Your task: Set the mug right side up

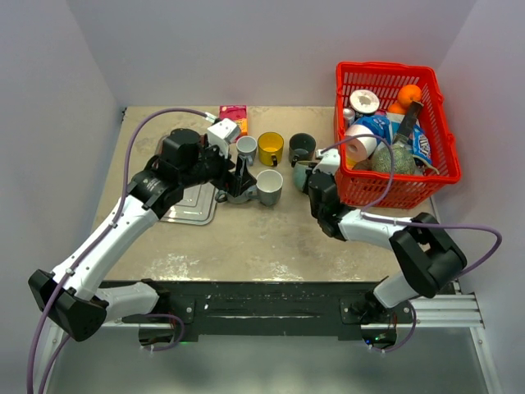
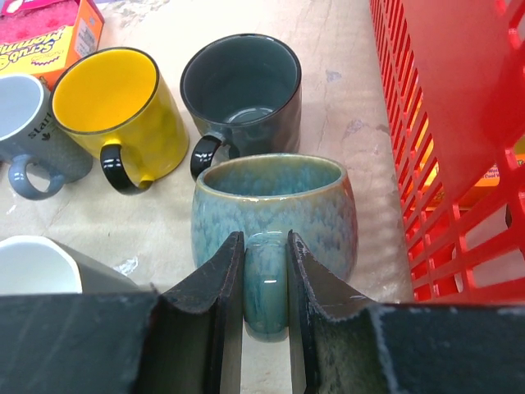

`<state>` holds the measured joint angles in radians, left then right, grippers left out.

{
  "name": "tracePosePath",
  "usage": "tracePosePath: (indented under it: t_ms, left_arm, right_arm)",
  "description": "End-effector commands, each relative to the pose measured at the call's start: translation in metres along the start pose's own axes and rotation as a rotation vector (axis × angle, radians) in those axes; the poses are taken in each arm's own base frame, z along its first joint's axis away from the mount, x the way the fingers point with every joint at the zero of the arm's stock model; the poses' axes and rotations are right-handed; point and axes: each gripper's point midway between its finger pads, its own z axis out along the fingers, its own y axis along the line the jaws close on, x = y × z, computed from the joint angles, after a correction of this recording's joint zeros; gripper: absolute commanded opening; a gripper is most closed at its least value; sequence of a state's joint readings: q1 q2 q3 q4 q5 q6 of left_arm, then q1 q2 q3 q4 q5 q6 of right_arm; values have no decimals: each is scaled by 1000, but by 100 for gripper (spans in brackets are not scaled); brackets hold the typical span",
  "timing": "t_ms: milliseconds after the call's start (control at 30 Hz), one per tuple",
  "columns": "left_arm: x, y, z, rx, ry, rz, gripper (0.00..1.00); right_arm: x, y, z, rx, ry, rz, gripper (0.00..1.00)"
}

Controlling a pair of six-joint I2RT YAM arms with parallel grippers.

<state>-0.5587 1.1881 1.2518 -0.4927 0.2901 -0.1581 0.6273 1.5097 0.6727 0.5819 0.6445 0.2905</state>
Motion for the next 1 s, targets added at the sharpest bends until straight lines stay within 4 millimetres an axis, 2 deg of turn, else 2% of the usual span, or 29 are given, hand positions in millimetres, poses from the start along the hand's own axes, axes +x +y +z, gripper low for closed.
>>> tracePosePath:
  t_ms: [0, 33, 200, 333, 467, 600, 767, 867, 967]
  left_arm:
    - [-10, 0, -2, -9, -29, -10, 88]
    - [-9, 1, -1, -11, -28, -12, 88]
    - [-3, 3, 3, -12, -21, -20, 88]
    - [-2, 4, 6, -12, -16, -25, 88]
    - [0, 5, 9, -15, -15, -31, 88]
    - [3, 6, 10, -19, -10, -38, 88]
    - [6, 8, 9, -29, -5, -44, 88]
    - [6, 8, 8, -35, -6, -45, 88]
    - [8, 9, 9, -39, -2, -48, 88]
  right_arm:
    - [-39, 6, -9, -41, -133, 97, 0]
    - [-40, 9, -13, -63, -132, 100, 0]
    - [-13, 8, -23, -78, -63, 69, 10]
    - [6, 8, -28, -66, -17, 66, 14]
    - [27, 11, -35, -50, 23, 39, 28]
    - [48, 14, -38, -28, 60, 4, 36]
    - [71, 11, -43, 4, 98, -16, 39]
    - [79, 8, -44, 14, 114, -7, 38]
    - [79, 6, -45, 22, 116, -2, 37]
